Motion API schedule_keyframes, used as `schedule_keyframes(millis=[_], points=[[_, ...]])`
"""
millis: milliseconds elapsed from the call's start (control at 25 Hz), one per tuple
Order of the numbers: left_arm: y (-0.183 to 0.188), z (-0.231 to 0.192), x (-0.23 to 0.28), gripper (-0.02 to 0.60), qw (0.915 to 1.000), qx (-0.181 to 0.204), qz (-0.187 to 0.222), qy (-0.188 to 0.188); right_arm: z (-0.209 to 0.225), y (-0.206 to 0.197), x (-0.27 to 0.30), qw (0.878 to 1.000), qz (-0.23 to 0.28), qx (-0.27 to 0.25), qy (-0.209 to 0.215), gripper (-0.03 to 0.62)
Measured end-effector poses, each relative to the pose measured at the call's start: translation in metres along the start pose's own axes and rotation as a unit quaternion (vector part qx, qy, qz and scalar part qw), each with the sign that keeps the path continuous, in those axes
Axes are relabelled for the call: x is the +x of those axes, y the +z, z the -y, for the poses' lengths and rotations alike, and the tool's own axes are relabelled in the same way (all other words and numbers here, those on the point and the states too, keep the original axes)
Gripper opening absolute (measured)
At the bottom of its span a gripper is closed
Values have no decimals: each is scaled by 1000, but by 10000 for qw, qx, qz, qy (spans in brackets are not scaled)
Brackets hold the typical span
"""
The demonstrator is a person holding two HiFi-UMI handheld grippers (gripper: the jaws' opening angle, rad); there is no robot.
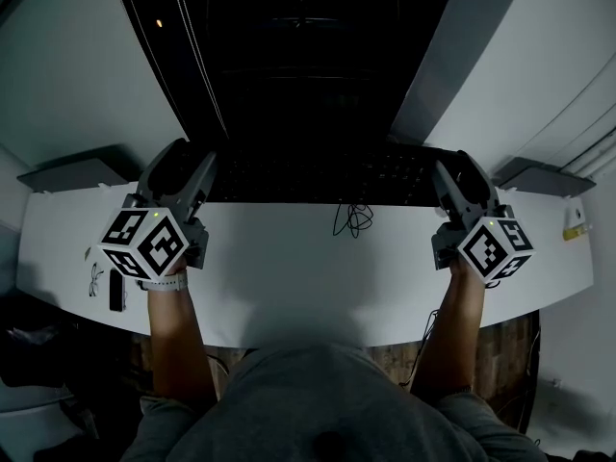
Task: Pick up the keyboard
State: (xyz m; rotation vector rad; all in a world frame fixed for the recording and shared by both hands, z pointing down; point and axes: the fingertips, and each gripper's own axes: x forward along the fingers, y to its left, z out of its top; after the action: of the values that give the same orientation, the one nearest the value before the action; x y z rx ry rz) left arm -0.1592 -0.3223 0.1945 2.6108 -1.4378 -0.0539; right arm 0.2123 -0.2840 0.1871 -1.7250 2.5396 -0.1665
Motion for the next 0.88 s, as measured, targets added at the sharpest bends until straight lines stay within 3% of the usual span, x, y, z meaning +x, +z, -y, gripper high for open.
schedule_keyframes(millis=[880], points=[[24, 4, -24, 262, 9992, 175, 368, 20, -18, 23, -9, 9989, 403, -208, 144, 275]])
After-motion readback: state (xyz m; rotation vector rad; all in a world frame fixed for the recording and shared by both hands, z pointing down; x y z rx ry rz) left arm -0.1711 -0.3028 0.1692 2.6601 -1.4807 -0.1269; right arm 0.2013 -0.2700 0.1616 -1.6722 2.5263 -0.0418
